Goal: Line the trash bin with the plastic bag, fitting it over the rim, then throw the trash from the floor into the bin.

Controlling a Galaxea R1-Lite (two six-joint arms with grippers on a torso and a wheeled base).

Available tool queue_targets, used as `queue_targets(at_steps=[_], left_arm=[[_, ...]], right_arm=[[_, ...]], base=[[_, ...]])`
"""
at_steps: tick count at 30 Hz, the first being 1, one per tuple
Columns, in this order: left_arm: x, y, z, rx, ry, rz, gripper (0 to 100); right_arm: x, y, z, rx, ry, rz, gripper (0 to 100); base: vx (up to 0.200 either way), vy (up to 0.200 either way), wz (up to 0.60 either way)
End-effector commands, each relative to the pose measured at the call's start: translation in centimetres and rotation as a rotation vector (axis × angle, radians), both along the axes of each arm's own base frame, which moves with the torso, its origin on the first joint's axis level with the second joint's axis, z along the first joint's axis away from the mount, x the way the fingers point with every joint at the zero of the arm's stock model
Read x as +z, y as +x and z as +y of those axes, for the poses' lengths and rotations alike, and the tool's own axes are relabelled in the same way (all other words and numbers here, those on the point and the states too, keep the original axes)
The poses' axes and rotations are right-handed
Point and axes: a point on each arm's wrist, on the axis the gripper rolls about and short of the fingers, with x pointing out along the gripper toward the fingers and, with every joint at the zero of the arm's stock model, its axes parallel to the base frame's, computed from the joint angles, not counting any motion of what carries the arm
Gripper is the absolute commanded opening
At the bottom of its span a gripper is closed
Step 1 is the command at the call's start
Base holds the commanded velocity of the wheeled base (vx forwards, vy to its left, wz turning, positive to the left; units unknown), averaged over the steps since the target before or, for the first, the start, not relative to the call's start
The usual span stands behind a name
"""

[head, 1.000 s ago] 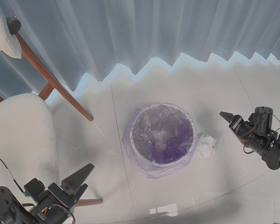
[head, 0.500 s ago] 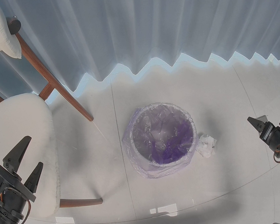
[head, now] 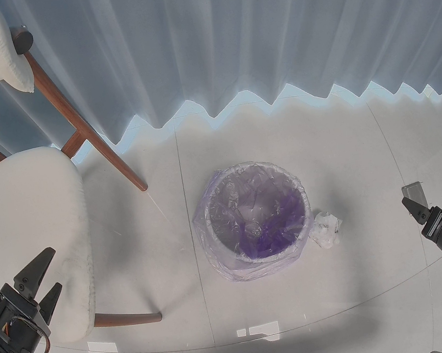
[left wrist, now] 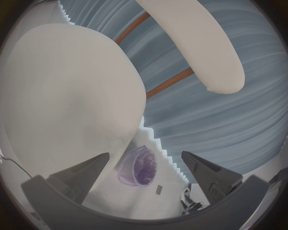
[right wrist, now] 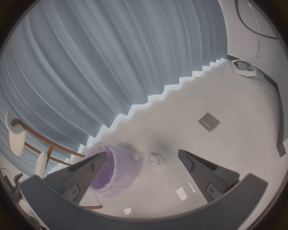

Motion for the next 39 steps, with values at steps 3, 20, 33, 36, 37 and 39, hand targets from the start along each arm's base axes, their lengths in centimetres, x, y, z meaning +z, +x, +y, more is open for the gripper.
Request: queue_targets(at_steps=[3, 20, 33, 36, 37, 39], left_arm=[[-2.0, -0.8, 0.3, -0.008, 0.233, 0.106, 100], [-2.1, -3.2, 1.0, -0.067, 0.395, 0.017, 100], [-1.5, -7.6, 1.8, -0.450, 0.376, -0.245, 100], [-1.1, -7.5, 1.7, -0.448, 0.377, -0.245, 100], [-1.1, -7.5, 1.7, -0.448, 0.383, -0.248, 100], [-1.2, -7.3, 1.7, -0.447, 0.414, -0.246, 100]], right_arm=[[-0.3, 0.5, 2.8, 0.136, 0.078, 0.043, 100], [-3.1, 11.0, 13.4, 0.234, 0.074, 0.453, 100], [-6.3, 15.6, 15.7, 0.175, 0.002, 0.502, 100], [-7.0, 16.3, 16.1, 0.174, 0.003, 0.504, 100], [-7.1, 16.6, 16.2, 0.174, 0.004, 0.502, 100], [-7.7, 17.2, 16.6, 0.174, 0.003, 0.504, 100]], base=[[0.000, 0.000, 0.00], [0.000, 0.000, 0.00], [0.000, 0.000, 0.00], [0.000, 0.000, 0.00], [0.000, 0.000, 0.00], [0.000, 0.000, 0.00]])
